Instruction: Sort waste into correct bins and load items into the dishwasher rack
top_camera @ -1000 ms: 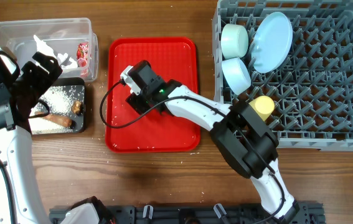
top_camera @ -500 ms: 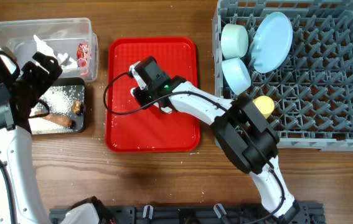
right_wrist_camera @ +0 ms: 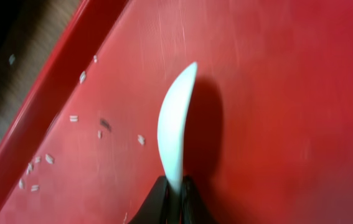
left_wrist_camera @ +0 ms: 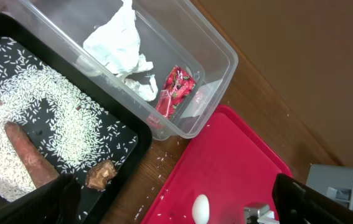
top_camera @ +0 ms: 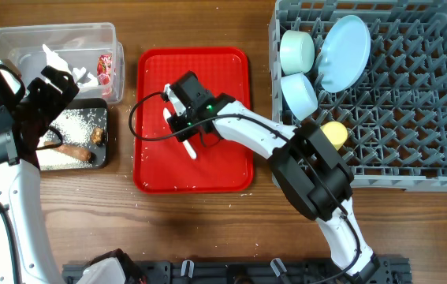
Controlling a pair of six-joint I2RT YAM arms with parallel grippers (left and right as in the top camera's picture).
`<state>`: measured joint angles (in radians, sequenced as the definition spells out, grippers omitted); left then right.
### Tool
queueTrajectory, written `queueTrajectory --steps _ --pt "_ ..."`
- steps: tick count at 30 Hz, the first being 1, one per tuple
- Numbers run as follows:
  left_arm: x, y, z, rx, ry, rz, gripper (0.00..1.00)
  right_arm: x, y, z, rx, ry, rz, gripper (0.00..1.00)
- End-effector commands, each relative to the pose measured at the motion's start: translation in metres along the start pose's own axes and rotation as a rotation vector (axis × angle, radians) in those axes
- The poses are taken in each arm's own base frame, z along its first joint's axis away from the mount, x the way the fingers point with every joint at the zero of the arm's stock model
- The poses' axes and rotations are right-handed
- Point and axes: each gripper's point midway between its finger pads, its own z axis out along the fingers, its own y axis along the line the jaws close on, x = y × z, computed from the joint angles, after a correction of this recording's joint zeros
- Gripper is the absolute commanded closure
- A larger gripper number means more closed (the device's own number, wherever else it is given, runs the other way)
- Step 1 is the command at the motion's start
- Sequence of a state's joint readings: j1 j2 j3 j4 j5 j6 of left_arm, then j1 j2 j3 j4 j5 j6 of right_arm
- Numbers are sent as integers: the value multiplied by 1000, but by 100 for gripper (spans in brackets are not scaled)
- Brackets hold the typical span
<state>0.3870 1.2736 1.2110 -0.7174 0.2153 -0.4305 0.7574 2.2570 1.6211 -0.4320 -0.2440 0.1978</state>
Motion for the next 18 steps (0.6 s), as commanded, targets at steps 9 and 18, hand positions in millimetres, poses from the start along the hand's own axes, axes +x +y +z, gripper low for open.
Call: queueTrajectory --steps 9,18 --pt "-3 -5 -2 18 -5 20 0 10 -1 -73 84 134 63 96" --pt "-3 -5 -2 18 -5 20 0 -36 -32 -257 178 -181 164 96"
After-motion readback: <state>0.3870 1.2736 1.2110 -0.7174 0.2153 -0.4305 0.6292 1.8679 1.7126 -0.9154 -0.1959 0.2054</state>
